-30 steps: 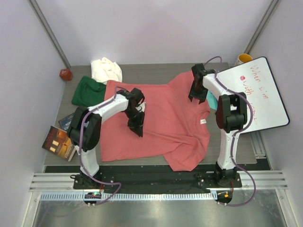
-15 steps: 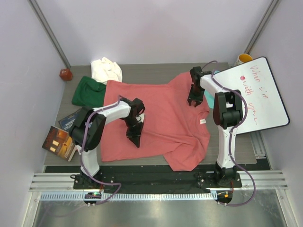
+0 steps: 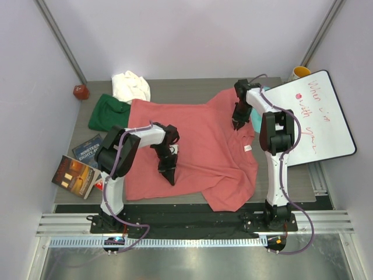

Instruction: Fold and stack the t-shirts

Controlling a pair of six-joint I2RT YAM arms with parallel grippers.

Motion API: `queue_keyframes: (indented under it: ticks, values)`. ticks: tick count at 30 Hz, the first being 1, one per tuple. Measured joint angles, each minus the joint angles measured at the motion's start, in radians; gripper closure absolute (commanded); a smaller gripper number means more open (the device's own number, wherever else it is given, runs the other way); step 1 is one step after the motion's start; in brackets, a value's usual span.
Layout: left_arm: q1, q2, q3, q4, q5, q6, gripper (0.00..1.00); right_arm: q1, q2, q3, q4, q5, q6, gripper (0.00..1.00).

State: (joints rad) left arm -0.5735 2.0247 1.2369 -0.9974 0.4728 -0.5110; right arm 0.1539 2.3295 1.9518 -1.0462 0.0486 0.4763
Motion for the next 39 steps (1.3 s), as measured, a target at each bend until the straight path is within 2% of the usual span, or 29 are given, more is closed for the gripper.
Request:
queue_keyframes:
  ticks: [12, 20, 23, 24, 26, 27, 28, 30, 33, 39]
  values:
    - [-0.002, -0.012, 0.006, -0.053, -0.075, 0.021, 1.0, -0.04, 0.124, 0.222, -0.091, -0.032, -0.01, 0.86]
    - [-0.002, -0.012, 0.018, -0.095, -0.141, 0.027, 1.0, -0.053, 0.16, 0.29, -0.101, -0.055, -0.019, 0.85]
    - [-0.002, -0.016, 0.018, -0.102, -0.158, 0.03, 0.99, -0.056, 0.174, 0.317, -0.101, -0.062, -0.019, 0.8]
    - [-0.002, -0.019, 0.018, -0.102, -0.163, 0.031, 0.92, -0.057, 0.177, 0.322, -0.099, -0.069, -0.021, 0.78]
    - [-0.001, -0.024, 0.018, -0.102, -0.175, 0.034, 0.87, -0.06, 0.178, 0.324, -0.098, -0.079, -0.024, 0.73]
    - [-0.001, -0.027, 0.019, -0.103, -0.18, 0.035, 0.85, -0.061, 0.178, 0.324, -0.095, -0.087, -0.026, 0.67]
    - [0.0, -0.029, 0.02, -0.103, -0.185, 0.035, 0.78, -0.062, 0.178, 0.324, -0.091, -0.093, -0.026, 0.64]
    - [0.0, -0.032, 0.027, -0.104, -0.193, 0.036, 0.77, -0.063, 0.176, 0.324, -0.084, -0.101, -0.028, 0.61]
    - [0.0, -0.035, 0.069, -0.116, -0.204, 0.031, 0.66, -0.063, 0.167, 0.317, -0.07, -0.1, -0.03, 0.57]
    - [0.006, -0.04, 0.261, -0.156, -0.253, 0.019, 0.66, -0.069, 0.092, 0.274, -0.051, -0.092, -0.029, 0.54]
